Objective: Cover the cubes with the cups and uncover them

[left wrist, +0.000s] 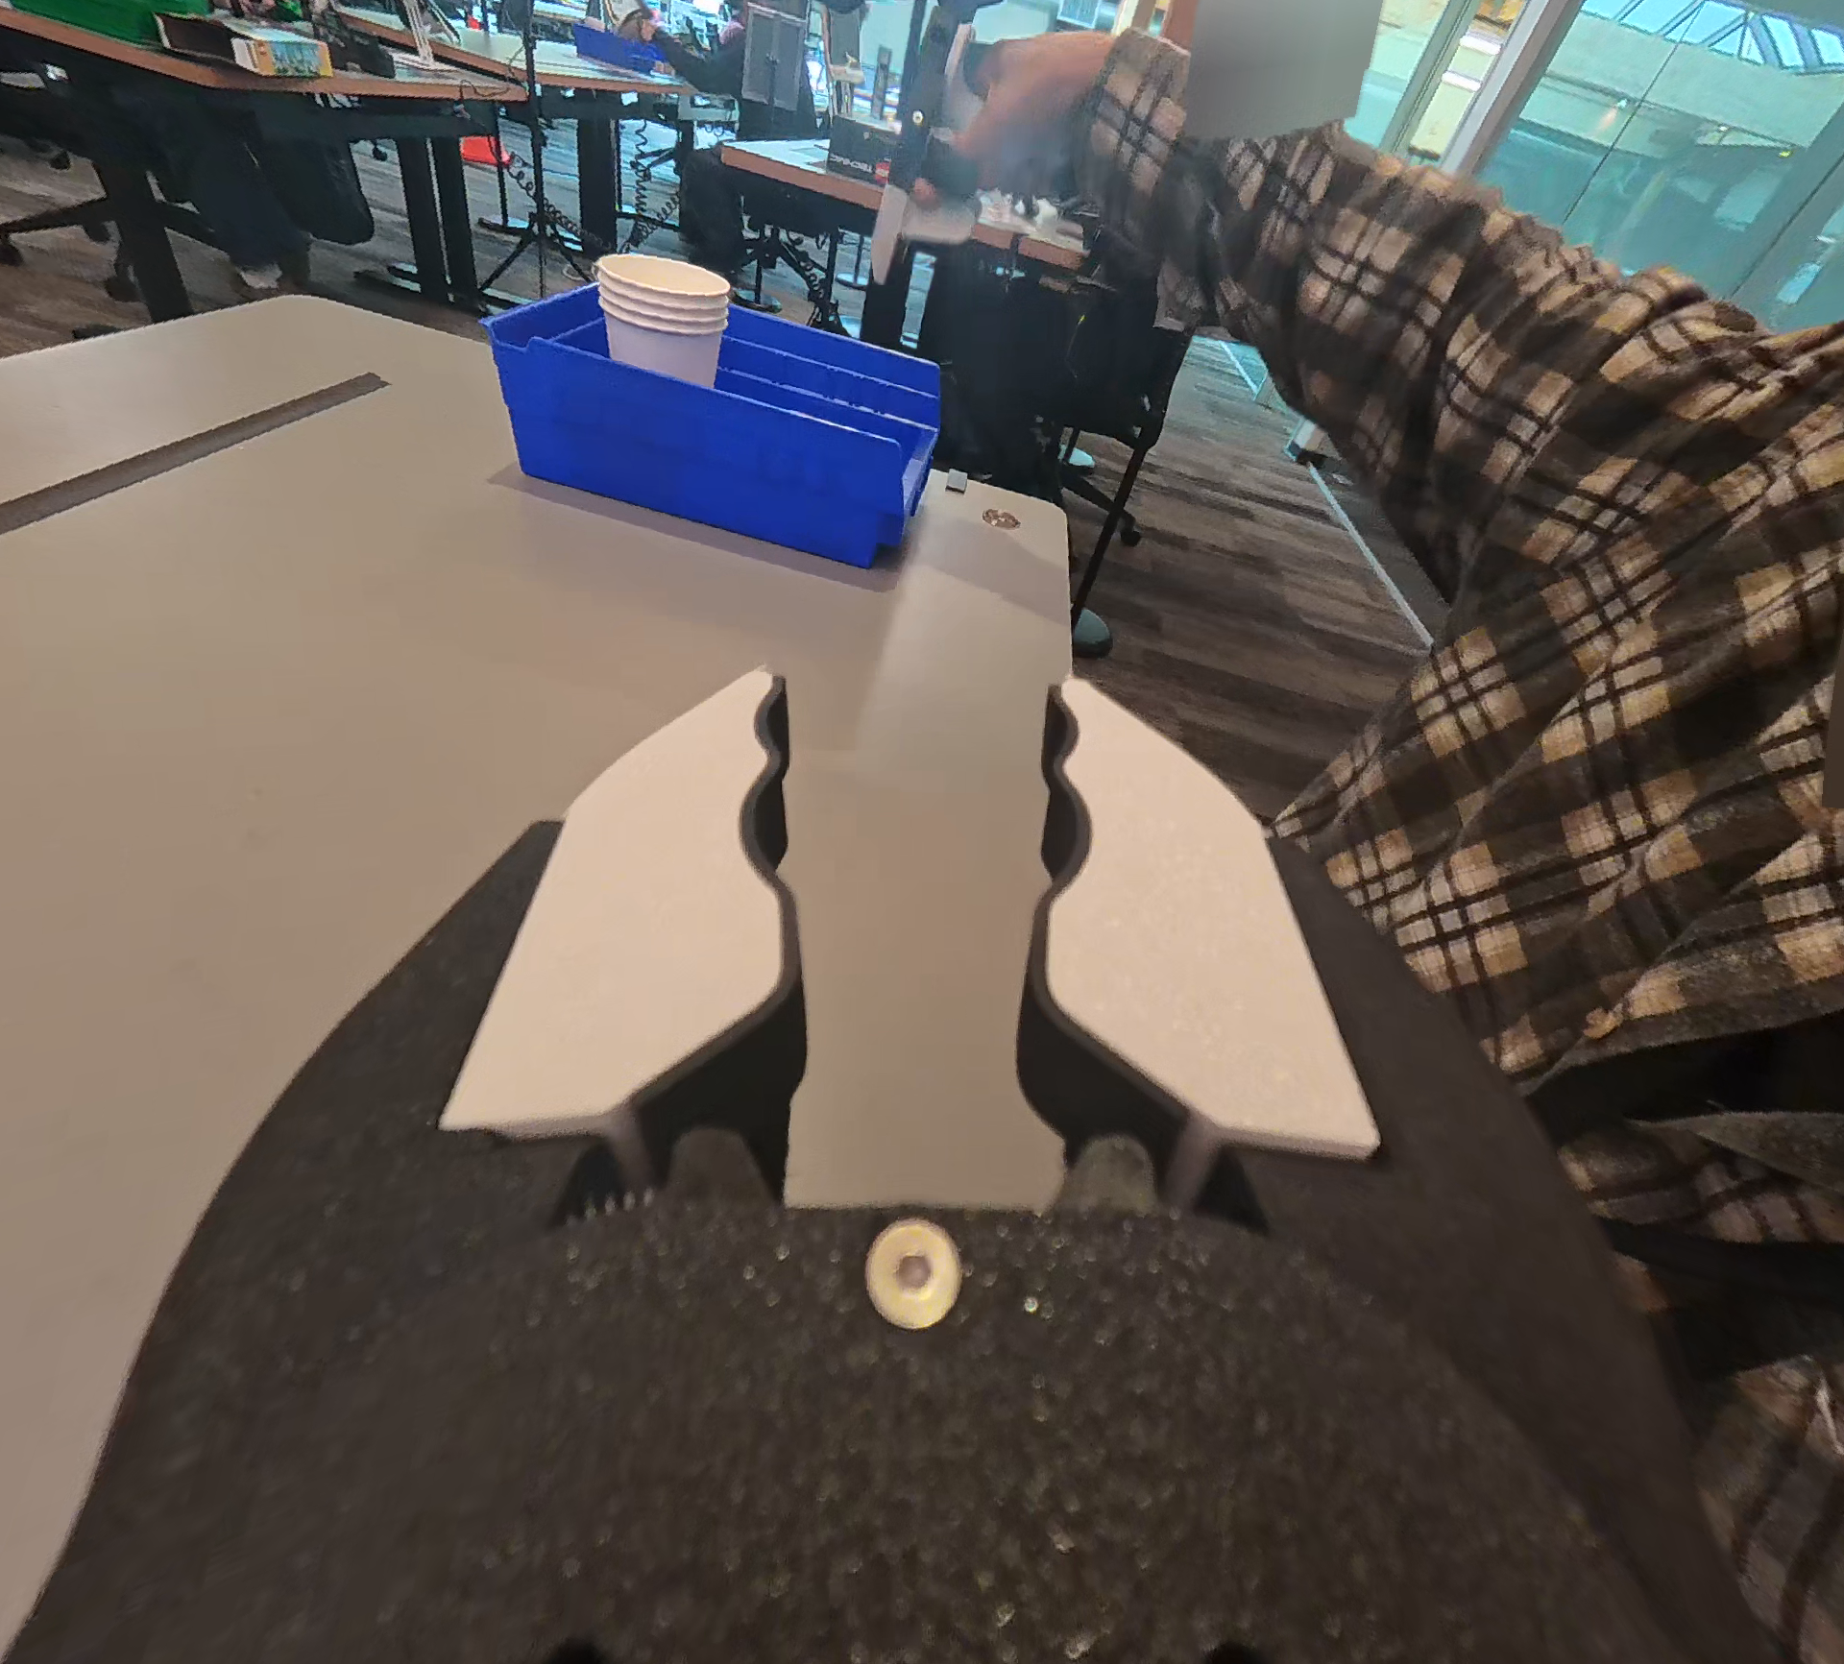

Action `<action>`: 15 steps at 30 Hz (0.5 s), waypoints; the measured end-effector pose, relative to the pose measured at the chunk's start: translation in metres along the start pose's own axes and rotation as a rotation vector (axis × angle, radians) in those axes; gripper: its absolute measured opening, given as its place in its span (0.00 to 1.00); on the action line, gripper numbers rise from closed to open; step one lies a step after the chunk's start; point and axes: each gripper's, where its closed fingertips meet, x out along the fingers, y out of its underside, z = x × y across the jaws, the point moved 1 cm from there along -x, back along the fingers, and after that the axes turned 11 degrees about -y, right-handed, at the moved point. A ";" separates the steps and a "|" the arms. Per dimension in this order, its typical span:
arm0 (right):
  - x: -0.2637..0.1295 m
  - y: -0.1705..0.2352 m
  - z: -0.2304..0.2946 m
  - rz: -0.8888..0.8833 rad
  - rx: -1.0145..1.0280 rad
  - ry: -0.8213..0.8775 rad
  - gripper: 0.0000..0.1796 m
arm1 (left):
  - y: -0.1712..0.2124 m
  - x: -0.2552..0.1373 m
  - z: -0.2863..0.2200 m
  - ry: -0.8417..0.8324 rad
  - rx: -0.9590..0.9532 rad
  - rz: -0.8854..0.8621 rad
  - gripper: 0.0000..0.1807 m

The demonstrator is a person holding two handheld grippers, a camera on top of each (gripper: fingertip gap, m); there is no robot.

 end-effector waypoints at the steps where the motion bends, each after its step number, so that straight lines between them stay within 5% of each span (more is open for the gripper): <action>1: -0.002 0.000 -0.012 0.001 0.017 0.013 0.50 | 0.001 -0.001 0.000 -0.005 -0.001 -0.001 0.27; 15: 0.081 -0.003 -0.098 0.077 0.153 -0.037 0.33 | 0.018 -0.030 0.007 -0.118 -0.065 -0.025 0.27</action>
